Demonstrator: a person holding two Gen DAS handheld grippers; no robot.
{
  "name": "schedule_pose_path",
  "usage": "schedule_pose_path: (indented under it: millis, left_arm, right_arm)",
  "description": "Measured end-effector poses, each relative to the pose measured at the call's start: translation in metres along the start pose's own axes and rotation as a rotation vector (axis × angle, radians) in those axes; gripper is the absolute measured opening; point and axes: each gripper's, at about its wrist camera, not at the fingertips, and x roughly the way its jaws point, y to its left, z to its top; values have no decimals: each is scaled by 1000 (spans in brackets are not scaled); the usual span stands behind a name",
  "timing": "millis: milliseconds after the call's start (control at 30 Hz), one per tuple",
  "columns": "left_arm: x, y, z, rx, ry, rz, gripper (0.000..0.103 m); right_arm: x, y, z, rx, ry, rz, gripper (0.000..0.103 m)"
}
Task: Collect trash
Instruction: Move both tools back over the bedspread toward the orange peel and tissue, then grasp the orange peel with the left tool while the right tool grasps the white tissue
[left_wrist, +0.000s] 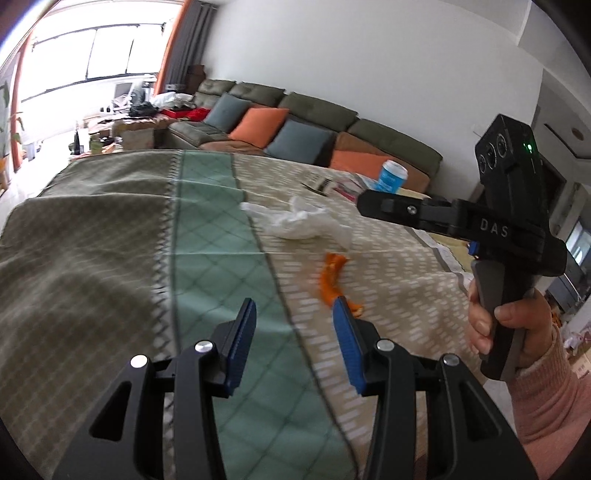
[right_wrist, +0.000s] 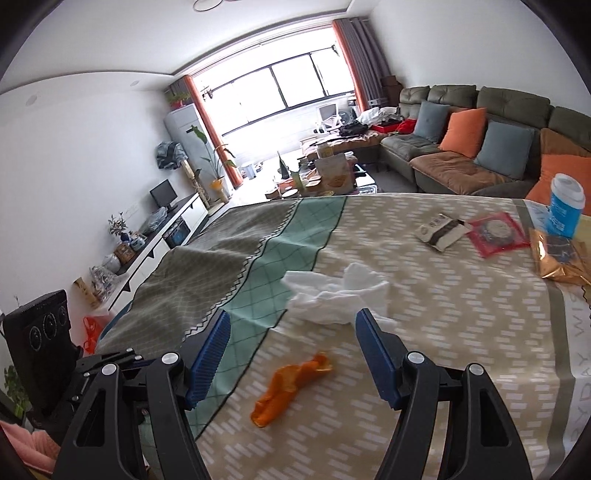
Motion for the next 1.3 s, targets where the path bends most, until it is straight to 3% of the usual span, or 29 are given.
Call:
schedule_pose_path:
  millis: [367, 533, 600, 800, 1300]
  left_arm:
    - [39, -29, 5, 43, 91, -36, 44]
    - [55, -33, 5, 41, 135, -32, 35]
    - [58, -32, 4, 38, 136, -30, 35]
    - [61, -34, 4, 62, 134, 9, 19]
    - [33, -11, 2, 11, 84, 26, 17]
  right_arm:
    - [3, -13, -1, 25, 6, 2, 70]
    - [5, -18, -2, 36, 10, 4, 70]
    - [4, -20, -2, 40, 10, 8, 71]
    - [5, -20, -3, 38, 12, 6, 71]
    - [31, -24, 8, 32, 58, -22, 72]
